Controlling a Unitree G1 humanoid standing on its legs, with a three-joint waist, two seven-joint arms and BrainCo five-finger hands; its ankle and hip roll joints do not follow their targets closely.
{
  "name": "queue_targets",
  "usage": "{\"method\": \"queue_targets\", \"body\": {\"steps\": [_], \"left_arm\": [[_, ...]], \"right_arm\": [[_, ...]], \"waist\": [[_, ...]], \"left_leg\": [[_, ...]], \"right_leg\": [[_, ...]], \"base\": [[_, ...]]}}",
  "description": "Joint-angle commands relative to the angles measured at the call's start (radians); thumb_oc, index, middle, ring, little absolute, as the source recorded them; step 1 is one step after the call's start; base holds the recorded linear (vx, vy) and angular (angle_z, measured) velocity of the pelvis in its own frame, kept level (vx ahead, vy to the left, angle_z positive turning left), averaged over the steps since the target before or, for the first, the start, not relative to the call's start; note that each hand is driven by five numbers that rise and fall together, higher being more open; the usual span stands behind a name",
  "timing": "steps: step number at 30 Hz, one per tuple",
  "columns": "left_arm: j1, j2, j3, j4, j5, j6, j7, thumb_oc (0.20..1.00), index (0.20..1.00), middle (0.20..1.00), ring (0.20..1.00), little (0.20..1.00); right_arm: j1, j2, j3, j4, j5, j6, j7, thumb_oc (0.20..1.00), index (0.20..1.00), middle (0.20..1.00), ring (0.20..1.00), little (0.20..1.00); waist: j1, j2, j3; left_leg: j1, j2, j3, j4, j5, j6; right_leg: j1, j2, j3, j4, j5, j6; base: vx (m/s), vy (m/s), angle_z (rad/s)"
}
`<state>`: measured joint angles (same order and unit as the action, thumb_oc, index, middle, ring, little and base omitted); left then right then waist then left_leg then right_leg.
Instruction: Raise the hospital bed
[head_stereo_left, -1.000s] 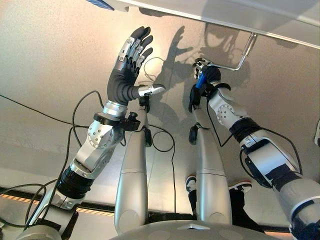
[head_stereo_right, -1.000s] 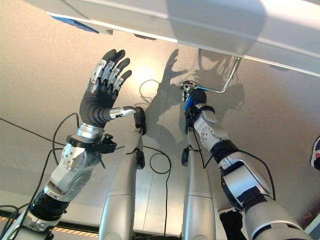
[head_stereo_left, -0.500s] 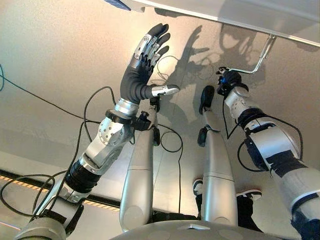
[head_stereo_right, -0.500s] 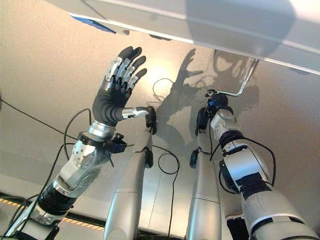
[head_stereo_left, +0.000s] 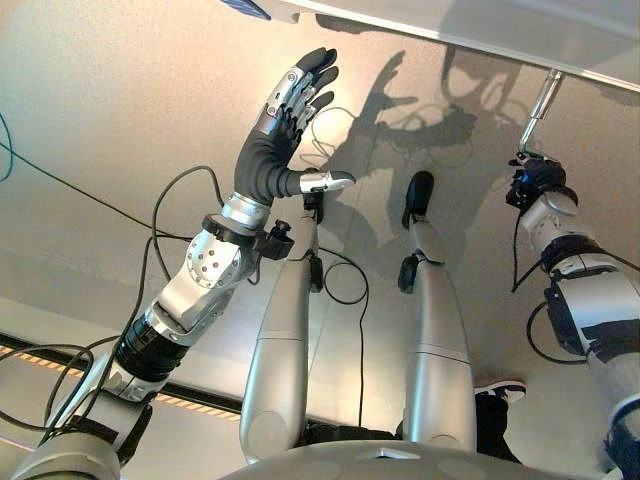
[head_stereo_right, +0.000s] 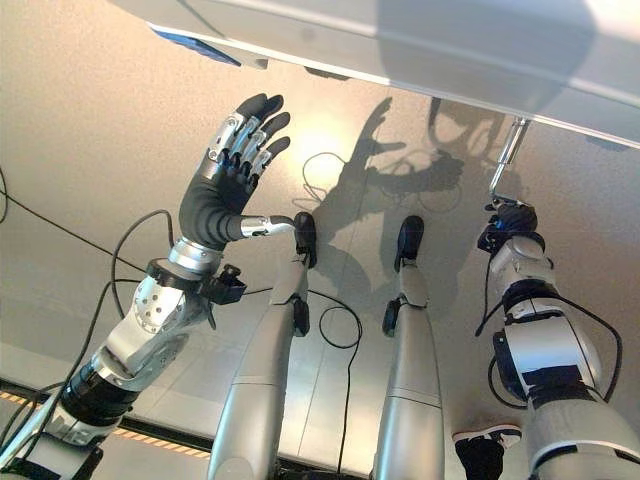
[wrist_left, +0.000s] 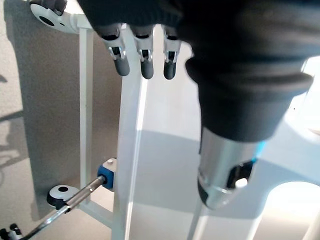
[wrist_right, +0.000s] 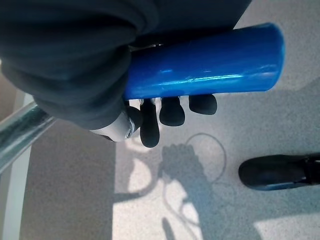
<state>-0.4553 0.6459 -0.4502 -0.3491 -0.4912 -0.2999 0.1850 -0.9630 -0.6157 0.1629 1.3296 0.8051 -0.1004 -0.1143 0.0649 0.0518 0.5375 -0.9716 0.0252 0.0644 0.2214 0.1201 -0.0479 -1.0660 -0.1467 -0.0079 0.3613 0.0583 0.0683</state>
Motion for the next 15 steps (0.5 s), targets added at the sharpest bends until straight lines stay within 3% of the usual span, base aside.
{"method": "queue_targets", "body": {"steps": [1, 10, 11, 12, 13, 14, 15], "left_arm": [[0.047, -0.016, 0.058, -0.111, 0.036, -0.06, -0.022, 1.0, 1.0, 1.0, 1.0, 1.0], [0.088, 0.012, 0.125, -0.129, 0.046, -0.069, -0.014, 1.0, 1.0, 1.0, 1.0, 1.0], [0.111, 0.011, 0.164, -0.144, 0.055, -0.073, -0.015, 1.0, 1.0, 1.0, 1.0, 1.0], [0.112, 0.011, 0.163, -0.145, 0.054, -0.073, -0.016, 1.0, 1.0, 1.0, 1.0, 1.0], [0.161, 0.009, 0.211, -0.167, 0.073, -0.069, -0.01, 1.0, 1.0, 1.0, 1.0, 1.0], [0.153, 0.01, 0.21, -0.166, 0.073, -0.068, -0.01, 1.0, 1.0, 1.0, 1.0, 1.0], [0.18, 0.018, 0.239, -0.175, 0.079, -0.07, -0.014, 1.0, 1.0, 1.0, 1.0, 1.0]], "right_arm": [[0.244, -0.179, -0.117, 0.117, 0.071, 0.02, -0.072, 0.2, 0.2, 0.2, 0.2, 0.2], [0.366, -0.251, -0.163, -0.042, 0.102, -0.047, -0.051, 0.2, 0.2, 0.2, 0.2, 0.2], [0.445, -0.253, -0.182, -0.213, 0.126, -0.095, -0.026, 0.2, 0.2, 0.2, 0.2, 0.2], [0.453, -0.251, -0.187, -0.219, 0.125, -0.095, -0.028, 0.2, 0.2, 0.2, 0.2, 0.2], [0.638, -0.207, -0.224, -0.656, 0.117, -0.157, -0.037, 0.2, 0.2, 0.2, 0.2, 0.2], [0.638, -0.206, -0.231, -0.661, 0.114, -0.155, -0.04, 0.2, 0.2, 0.2, 0.2, 0.2], [0.74, -0.211, -0.287, -0.882, 0.134, -0.2, -0.018, 0.2, 0.2, 0.2, 0.2, 0.2]], "waist": [[-0.086, 0.044, -0.018], [-0.128, -0.012, -0.018], [-0.147, -0.032, -0.018], [-0.146, -0.033, -0.018], [-0.174, -0.062, -0.018], [-0.172, -0.062, -0.018], [-0.188, -0.078, -0.018]], "left_leg": [[0.018, -0.01, -0.04, 0.085, -0.125, -0.007], [0.016, -0.002, -0.037, 0.09, -0.125, -0.013], [0.013, -0.001, -0.036, 0.089, -0.124, -0.015], [0.014, -0.002, -0.036, 0.089, -0.123, -0.015], [0.02, 0.002, -0.033, 0.091, -0.129, -0.015], [0.01, 0.001, -0.032, 0.087, -0.12, -0.015], [0.006, 0.002, -0.033, 0.088, -0.119, -0.016]], "right_leg": [[0.054, 0.01, -0.016, -0.034, -0.026, 0.086], [0.055, 0.019, -0.015, -0.035, -0.022, 0.087], [0.052, 0.022, -0.013, -0.037, -0.02, 0.087], [0.052, 0.021, -0.012, -0.037, -0.021, 0.088], [0.058, 0.023, -0.009, -0.034, -0.026, 0.089], [0.048, 0.023, -0.008, -0.038, -0.016, 0.089], [0.044, 0.023, -0.007, -0.037, -0.014, 0.09]], "base": [[0.0, 0.0, 0.0], [0.0, -0.009, 0.02], [0.0, 0.0, 0.0], [0.0, 0.0, 0.0], [-0.01, -0.002, -0.05], [-0.01, -0.009, -0.07], [-0.02, -0.009, -0.1]]}}
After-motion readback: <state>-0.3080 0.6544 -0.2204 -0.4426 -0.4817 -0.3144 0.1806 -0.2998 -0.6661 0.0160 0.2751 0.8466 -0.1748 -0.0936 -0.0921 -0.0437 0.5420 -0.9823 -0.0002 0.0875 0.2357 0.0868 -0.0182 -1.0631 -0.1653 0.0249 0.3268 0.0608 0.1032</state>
